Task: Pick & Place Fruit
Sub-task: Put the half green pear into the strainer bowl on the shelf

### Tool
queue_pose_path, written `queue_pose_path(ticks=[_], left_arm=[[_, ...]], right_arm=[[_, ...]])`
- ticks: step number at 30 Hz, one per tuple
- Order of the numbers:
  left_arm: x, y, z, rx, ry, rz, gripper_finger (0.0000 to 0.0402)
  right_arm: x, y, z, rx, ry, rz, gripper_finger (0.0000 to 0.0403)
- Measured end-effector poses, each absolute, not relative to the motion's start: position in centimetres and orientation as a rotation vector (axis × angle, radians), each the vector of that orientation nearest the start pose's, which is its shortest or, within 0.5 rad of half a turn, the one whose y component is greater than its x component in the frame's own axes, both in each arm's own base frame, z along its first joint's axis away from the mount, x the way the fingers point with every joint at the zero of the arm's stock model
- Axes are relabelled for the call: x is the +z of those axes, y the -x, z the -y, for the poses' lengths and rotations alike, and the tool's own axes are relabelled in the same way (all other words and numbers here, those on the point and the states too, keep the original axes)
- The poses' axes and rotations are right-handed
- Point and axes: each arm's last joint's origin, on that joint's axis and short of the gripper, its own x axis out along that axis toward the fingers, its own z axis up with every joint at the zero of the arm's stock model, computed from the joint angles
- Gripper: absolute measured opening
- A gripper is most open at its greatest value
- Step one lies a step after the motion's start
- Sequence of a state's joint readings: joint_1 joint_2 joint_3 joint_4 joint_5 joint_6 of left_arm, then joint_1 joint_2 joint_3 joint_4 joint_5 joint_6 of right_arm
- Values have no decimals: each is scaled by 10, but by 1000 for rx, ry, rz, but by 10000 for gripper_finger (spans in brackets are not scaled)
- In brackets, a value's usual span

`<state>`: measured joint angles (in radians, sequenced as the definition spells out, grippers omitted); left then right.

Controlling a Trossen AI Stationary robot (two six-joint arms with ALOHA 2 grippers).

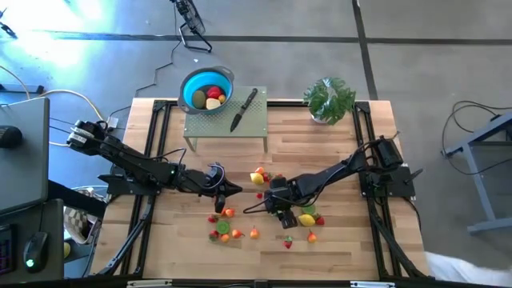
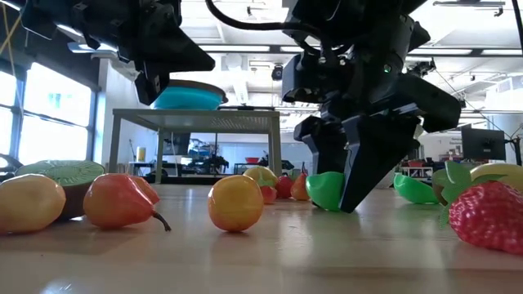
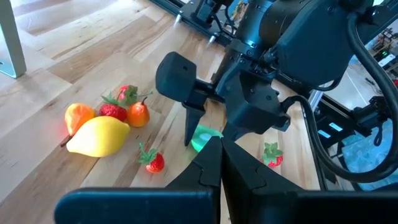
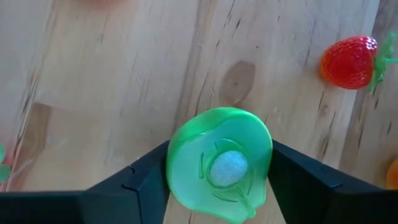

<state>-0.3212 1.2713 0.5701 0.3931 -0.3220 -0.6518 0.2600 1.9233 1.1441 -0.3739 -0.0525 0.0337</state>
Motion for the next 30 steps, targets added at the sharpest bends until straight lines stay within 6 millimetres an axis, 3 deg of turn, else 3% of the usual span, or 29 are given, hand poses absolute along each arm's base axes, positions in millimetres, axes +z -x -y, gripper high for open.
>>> queue_pose_path(ticks=[11, 20, 30], left_arm=[[215, -248, 73, 95, 552, -280, 0], [215, -248, 73, 96, 558, -279, 0], [215, -248, 73, 98, 575, -277, 0]], right_arm=[[158, -349, -95, 276, 80, -1095, 224], [204, -342, -91, 241, 83, -935, 223], [249, -328, -82, 74, 135, -767, 222]])
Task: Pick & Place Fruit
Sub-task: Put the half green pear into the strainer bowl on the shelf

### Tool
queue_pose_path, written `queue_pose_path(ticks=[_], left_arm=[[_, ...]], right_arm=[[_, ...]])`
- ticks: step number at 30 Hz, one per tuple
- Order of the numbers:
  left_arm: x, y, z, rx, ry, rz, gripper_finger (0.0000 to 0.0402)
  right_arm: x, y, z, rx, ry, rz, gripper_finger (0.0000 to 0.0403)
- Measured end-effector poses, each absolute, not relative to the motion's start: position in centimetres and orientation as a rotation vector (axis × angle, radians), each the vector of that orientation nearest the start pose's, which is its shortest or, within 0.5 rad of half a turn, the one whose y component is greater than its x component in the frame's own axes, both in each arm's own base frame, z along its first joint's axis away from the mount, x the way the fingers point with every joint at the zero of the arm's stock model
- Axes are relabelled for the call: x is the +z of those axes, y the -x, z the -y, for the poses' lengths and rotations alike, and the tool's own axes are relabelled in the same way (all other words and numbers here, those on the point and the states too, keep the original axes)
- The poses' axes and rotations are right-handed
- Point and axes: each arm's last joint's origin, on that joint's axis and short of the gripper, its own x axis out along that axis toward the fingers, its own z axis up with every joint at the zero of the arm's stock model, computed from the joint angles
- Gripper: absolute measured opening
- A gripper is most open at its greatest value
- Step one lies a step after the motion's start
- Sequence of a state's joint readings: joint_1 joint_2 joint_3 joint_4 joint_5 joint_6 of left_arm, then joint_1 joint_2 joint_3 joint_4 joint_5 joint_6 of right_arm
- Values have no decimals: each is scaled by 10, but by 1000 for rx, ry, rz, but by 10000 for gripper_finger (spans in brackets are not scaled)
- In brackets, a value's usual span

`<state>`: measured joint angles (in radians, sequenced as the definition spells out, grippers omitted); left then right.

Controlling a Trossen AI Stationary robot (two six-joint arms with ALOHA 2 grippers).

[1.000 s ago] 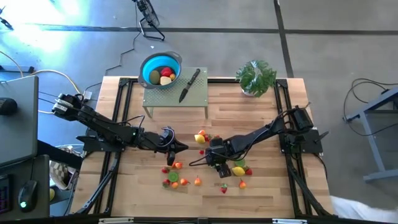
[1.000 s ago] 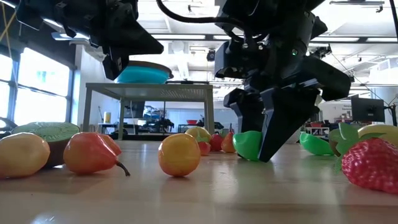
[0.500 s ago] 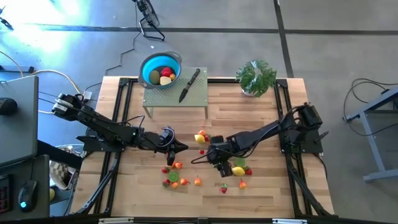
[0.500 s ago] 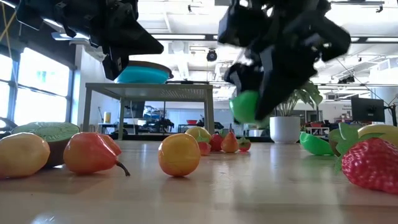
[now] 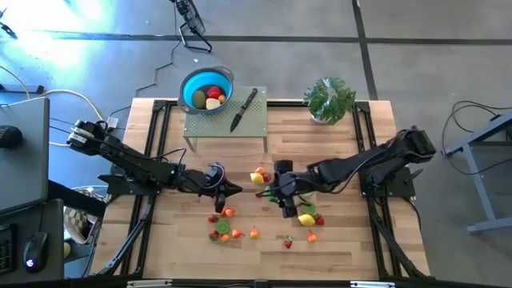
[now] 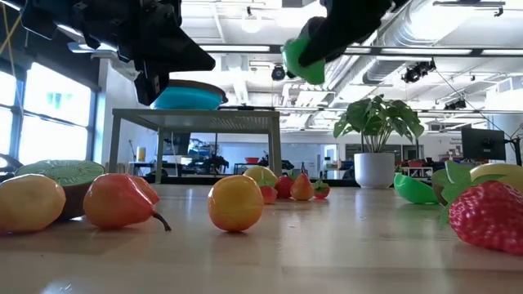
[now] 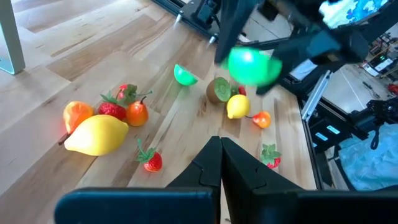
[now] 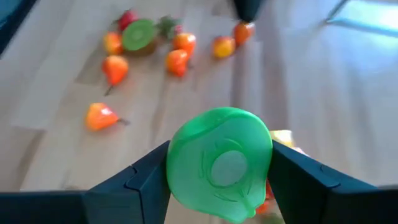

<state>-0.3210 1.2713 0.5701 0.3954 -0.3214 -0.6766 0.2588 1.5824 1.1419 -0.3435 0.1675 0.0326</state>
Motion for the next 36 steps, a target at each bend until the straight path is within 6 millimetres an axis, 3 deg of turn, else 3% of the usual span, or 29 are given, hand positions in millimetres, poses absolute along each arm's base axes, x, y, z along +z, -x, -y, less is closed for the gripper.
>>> queue_pose_path(ticks=[7, 20, 36], left_arm=[[215, -249, 73, 98, 586, -274, 0], [215, -249, 73, 101, 614, -270, 0], [215, -249, 73, 102, 616, -270, 0]], right_arm=[[261, -324, -78, -35, 166, -710, 222], [263, -326, -77, -94, 158, -679, 221], [269, -325, -98, -36, 156, -608, 220]])
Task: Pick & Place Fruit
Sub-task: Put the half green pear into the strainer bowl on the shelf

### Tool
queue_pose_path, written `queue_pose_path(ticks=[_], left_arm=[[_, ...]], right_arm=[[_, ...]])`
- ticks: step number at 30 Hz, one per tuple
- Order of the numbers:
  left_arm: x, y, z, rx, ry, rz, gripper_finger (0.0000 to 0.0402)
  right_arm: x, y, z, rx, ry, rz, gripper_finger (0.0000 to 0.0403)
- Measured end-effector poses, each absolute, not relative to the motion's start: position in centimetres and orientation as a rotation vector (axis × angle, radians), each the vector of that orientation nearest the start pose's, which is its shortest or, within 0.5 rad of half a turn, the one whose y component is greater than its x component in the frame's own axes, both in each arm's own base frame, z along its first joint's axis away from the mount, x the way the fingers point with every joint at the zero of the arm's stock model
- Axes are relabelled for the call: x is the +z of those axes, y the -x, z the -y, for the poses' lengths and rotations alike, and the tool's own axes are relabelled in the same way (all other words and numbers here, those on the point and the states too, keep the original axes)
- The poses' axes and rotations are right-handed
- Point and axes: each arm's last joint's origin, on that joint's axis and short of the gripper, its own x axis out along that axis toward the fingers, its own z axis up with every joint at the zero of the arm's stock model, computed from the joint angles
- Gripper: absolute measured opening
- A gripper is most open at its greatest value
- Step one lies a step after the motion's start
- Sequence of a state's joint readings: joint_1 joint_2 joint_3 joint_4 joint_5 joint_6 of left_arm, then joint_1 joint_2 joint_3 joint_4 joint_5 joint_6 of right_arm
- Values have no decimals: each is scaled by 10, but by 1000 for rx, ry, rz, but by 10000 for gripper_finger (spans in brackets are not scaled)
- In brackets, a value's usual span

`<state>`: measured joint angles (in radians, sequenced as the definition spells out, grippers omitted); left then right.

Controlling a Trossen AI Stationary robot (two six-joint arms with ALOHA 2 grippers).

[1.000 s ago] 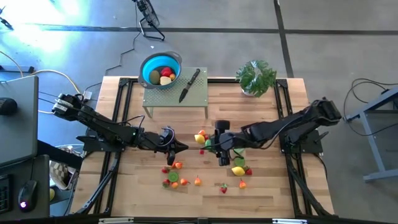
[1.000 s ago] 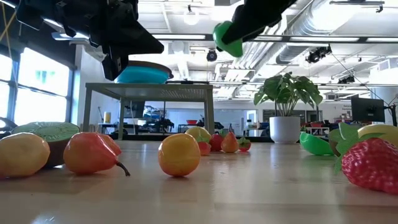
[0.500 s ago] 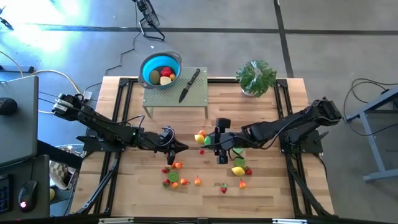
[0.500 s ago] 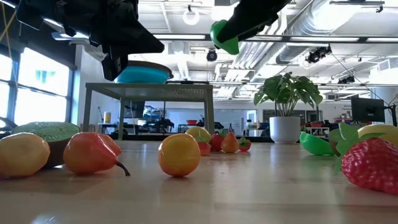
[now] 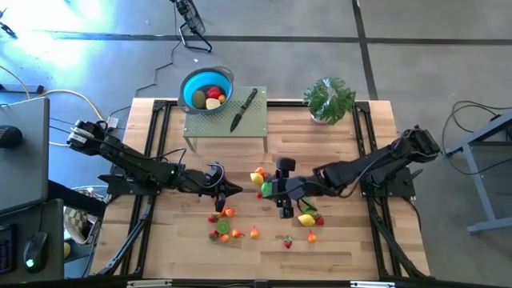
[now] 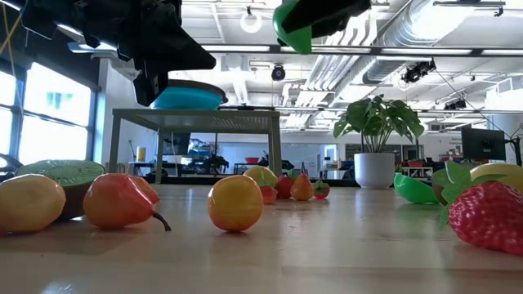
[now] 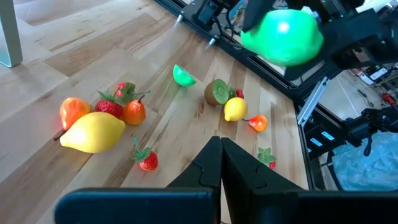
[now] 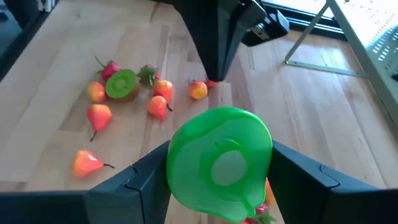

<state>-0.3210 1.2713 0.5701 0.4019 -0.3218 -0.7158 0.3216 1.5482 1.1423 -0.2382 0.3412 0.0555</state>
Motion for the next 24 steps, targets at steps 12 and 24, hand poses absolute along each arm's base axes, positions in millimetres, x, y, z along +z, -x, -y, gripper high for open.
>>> queue_pose_path(ticks=[12, 24], left_arm=[[216, -249, 73, 114, 637, -265, 0], [231, -256, 54, 226, 852, -40, 103]], right_arm=[[273, -323, -111, -29, 164, -547, 220], [274, -324, -108, -99, 212, -539, 219]])
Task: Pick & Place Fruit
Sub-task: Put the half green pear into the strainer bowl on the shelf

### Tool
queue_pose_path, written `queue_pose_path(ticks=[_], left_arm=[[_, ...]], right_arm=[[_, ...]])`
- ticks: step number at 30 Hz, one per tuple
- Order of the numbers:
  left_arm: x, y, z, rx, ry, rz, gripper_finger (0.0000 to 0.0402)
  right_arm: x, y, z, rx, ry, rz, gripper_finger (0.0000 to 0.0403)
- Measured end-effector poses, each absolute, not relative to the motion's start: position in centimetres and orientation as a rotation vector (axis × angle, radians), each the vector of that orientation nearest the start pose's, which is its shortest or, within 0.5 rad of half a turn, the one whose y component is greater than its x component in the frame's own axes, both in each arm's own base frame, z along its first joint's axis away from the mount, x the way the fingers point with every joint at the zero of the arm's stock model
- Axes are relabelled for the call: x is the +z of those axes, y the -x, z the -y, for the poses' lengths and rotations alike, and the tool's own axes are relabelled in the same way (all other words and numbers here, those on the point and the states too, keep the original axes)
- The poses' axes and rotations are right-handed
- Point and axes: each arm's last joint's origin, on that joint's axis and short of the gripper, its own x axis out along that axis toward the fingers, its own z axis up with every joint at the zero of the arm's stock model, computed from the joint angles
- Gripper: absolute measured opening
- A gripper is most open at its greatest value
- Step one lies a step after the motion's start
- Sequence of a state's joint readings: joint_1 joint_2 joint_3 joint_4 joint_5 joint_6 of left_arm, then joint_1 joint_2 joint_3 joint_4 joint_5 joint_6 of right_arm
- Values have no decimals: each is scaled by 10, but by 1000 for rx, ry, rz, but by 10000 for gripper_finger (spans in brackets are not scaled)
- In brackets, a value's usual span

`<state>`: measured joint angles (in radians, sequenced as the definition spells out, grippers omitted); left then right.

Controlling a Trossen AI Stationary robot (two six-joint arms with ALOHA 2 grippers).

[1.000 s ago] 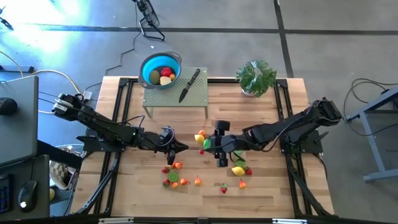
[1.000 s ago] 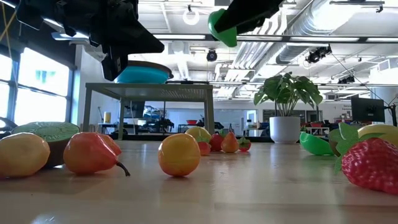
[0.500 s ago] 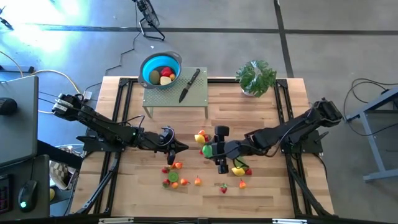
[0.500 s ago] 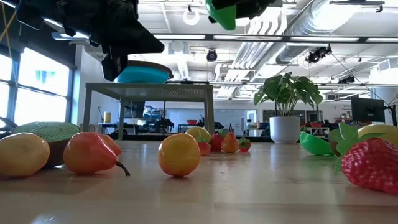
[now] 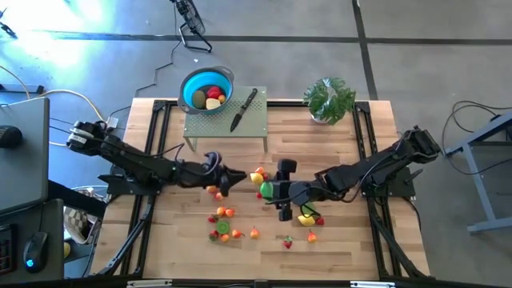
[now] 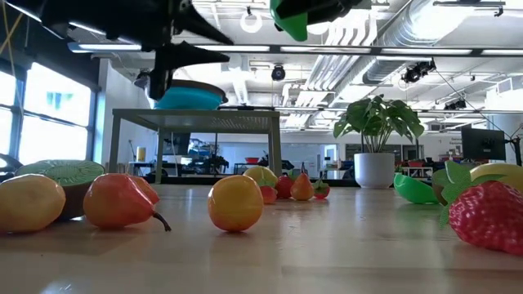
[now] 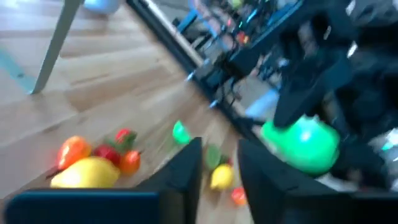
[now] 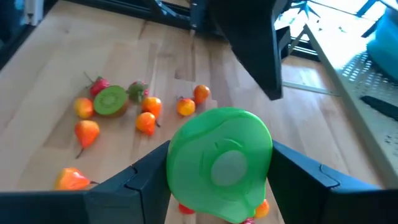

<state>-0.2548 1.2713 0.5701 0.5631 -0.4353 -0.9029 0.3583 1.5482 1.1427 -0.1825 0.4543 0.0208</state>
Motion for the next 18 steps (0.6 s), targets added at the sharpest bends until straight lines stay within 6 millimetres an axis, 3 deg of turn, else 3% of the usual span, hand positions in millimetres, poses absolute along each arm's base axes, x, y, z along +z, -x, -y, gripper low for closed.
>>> queue_pose_path(ticks=[9, 18], left_arm=[[250, -258, 51, 107, 937, 127, 217], [272, -280, 55, 119, 996, 158, 211]], right_arm=[[275, -325, -101, -188, 284, -535, 219], [275, -327, -90, -254, 370, -545, 222]])
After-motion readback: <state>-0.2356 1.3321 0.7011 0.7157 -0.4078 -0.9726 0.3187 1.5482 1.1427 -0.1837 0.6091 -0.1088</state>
